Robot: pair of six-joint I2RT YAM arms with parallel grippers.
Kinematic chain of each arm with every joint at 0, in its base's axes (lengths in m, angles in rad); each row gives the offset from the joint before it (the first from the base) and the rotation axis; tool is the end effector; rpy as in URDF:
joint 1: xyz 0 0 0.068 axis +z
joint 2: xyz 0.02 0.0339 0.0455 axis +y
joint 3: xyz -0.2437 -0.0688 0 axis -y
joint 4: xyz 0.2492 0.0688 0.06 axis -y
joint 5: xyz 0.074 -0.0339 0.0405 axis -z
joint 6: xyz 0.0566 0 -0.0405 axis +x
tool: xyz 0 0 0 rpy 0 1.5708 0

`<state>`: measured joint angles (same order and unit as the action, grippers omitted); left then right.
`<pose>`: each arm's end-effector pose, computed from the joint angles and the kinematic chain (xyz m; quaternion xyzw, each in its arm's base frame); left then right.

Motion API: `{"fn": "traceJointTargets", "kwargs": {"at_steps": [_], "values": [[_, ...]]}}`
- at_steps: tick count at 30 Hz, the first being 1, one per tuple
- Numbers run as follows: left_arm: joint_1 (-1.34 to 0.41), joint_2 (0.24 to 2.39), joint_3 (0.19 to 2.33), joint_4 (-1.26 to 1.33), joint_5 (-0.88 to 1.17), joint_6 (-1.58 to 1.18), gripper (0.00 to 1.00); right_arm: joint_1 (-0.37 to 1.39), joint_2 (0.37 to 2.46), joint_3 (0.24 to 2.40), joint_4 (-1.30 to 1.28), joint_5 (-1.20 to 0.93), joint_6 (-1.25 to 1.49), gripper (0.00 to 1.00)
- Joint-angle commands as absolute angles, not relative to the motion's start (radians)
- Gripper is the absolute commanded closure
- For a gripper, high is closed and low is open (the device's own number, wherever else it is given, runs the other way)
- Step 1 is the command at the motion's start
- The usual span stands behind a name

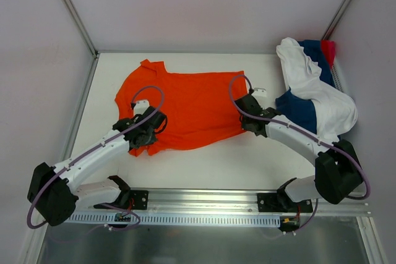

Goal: Fold and stack the t-shirts
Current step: Fold the flattened tshirt in 1/3 of the way

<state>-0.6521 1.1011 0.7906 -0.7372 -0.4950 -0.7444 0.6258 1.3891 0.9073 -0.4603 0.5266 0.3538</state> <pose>0.1969 -0.1165 0.2045 -0.1065 0.9326 0.0201 0.3442 0.2573 0.1508 0.1915 -0.0448 0.9207 -0.0780 0.3799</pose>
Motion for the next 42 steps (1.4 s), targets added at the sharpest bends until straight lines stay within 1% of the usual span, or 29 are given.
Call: {"fn": "traceJointTargets", "kwargs": {"at_steps": [1,9,17,25,37,42], "values": [[-0.624,1.150,0.847,-0.709,-0.555,-0.703,1.00,0.606,1.425,0.969,-0.472,0.532,0.318,0.99],[-0.525,1.247,0.913,-0.615,-0.509,-0.600,1.00,0.575,1.497,1.026,-0.472,0.511,0.288,0.99],[-0.420,1.275,0.971,-0.540,-0.446,-0.511,1.00,0.551,1.577,1.104,-0.472,0.477,0.265,0.99],[-0.365,1.333,1.023,-0.493,-0.436,-0.476,1.00,0.534,1.664,1.160,-0.471,0.459,0.256,1.00],[-0.275,1.506,1.134,-0.440,-0.391,-0.405,1.00,0.486,1.753,1.256,-0.472,0.453,0.242,1.00],[-0.272,1.580,1.178,-0.408,-0.365,-0.362,1.00,0.469,1.813,1.315,-0.489,0.451,0.233,1.00]]}}
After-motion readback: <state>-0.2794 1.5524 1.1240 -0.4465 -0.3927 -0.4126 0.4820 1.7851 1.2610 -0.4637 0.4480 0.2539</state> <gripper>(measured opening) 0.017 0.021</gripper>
